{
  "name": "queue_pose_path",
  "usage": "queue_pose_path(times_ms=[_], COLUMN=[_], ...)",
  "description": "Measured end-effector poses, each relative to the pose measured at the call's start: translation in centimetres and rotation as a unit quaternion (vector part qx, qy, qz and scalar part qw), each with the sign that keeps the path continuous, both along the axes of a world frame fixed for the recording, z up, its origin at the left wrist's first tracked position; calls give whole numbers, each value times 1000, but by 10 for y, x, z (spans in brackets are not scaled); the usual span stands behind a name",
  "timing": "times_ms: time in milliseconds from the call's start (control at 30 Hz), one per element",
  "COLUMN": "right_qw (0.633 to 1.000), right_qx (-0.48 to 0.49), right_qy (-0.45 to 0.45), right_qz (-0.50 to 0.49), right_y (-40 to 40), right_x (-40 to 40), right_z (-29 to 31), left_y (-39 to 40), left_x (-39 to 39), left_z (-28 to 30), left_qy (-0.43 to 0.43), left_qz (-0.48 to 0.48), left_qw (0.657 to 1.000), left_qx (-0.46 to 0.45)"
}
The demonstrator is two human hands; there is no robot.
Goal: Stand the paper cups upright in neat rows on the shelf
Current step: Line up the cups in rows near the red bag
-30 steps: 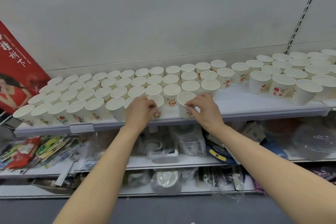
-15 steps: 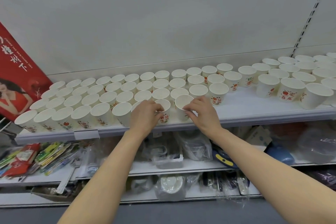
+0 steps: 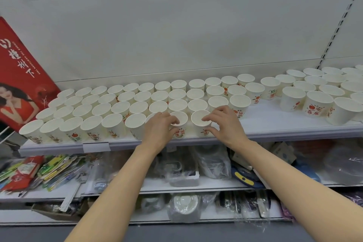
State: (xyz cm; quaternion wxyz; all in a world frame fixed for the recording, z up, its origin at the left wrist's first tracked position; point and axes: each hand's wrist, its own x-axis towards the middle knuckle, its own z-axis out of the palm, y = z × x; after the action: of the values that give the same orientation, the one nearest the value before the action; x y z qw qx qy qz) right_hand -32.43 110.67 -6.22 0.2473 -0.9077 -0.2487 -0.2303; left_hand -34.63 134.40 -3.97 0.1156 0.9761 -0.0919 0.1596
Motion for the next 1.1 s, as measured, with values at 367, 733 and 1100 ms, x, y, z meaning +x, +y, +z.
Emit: queue_pose_path(times_ms=[367,733,1100], right_qw=[999,1000,995], right_qx=[-44,-20,20], right_qy=[12,17,-82], right_qz=[3,-6,-61], right_y=[10,15,-48], right_x=[6,5,-3], right_z=[14,9,1], left_y=[-2,-6,-69], left_x=[1,6,19], left_z=[9,8,16], left_qy=[21,1,-158], left_qz=[-8,-3,-54], left_qw=[1000,1000,986], left_qx=[13,-6,-8])
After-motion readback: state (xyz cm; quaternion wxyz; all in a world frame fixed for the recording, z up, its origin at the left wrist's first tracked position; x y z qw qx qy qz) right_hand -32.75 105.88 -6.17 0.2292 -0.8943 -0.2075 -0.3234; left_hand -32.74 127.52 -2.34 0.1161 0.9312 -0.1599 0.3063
